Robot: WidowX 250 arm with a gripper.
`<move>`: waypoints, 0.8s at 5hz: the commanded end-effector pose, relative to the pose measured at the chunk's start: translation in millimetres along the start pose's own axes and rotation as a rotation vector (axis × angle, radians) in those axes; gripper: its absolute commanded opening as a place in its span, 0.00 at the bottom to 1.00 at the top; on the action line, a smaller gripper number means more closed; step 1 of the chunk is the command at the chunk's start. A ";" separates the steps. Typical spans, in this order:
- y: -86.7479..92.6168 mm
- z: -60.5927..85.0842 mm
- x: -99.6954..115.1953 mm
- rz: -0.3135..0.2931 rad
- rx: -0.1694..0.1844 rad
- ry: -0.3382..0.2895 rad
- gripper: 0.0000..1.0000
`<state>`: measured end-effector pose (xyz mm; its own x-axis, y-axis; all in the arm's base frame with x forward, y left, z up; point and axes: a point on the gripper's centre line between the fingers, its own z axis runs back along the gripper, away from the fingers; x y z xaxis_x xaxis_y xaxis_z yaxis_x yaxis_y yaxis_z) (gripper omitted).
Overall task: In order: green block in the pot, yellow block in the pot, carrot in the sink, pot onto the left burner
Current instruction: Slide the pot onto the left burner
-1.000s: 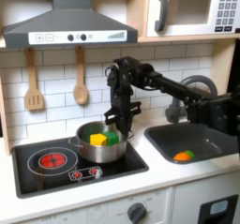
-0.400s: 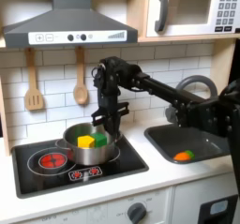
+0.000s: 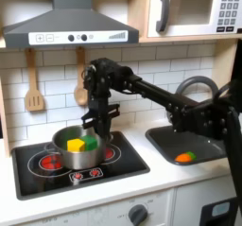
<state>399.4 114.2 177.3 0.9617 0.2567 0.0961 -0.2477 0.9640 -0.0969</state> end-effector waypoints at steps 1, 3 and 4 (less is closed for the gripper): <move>27.0 1.9 7.3 0.053 0.015 -0.007 0.00; 41.9 5.3 12.7 0.083 0.017 -0.017 0.00; 47.9 6.2 14.5 0.099 0.015 -0.015 0.00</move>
<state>400.6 164.0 177.8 0.9317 0.3507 0.0944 -0.3430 0.9352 -0.0886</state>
